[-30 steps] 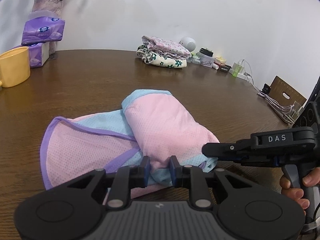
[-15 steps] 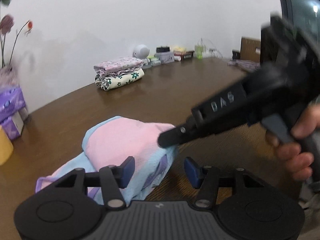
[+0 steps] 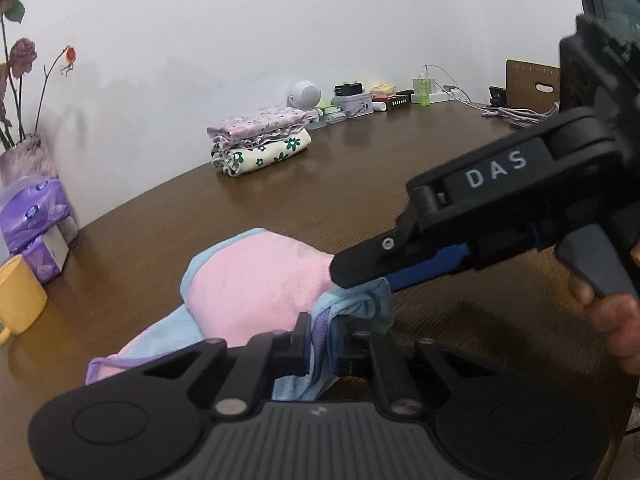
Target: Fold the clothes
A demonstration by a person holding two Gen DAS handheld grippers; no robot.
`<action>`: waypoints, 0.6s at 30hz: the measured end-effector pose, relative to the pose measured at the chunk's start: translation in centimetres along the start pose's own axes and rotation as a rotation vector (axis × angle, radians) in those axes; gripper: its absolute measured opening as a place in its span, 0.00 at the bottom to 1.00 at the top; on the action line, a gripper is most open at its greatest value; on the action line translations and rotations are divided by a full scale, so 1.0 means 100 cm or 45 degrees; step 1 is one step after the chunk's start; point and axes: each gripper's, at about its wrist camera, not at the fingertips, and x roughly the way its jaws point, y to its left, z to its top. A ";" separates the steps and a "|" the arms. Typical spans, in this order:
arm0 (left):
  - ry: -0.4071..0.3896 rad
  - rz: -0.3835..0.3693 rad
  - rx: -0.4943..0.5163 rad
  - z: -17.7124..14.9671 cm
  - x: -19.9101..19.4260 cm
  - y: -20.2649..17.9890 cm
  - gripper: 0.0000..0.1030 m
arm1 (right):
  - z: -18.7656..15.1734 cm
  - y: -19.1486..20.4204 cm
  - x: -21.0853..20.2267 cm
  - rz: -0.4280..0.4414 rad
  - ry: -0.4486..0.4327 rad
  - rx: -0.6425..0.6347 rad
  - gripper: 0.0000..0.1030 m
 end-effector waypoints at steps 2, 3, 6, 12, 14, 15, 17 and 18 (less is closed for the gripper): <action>-0.001 -0.008 -0.027 0.002 0.002 0.004 0.08 | 0.000 -0.006 0.007 0.013 0.026 0.049 0.48; -0.001 -0.012 -0.044 0.002 0.003 0.007 0.08 | 0.000 -0.008 0.011 0.011 0.040 0.071 0.48; 0.000 -0.023 -0.103 0.000 0.002 0.014 0.08 | -0.002 -0.011 0.019 0.025 0.057 0.114 0.48; -0.002 -0.058 -0.187 -0.002 0.001 0.024 0.08 | -0.003 -0.014 0.022 0.051 0.052 0.147 0.49; -0.004 -0.064 -0.199 -0.003 0.002 0.025 0.08 | -0.003 -0.013 0.023 0.052 0.050 0.148 0.49; -0.004 -0.067 -0.203 -0.003 0.002 0.025 0.08 | -0.003 -0.012 0.024 0.052 0.049 0.148 0.49; -0.003 -0.078 -0.210 -0.004 0.002 0.026 0.11 | -0.003 -0.012 0.025 0.051 0.044 0.151 0.49; 0.001 -0.087 -0.217 -0.005 0.003 0.026 0.12 | -0.003 -0.012 0.026 0.047 0.041 0.153 0.47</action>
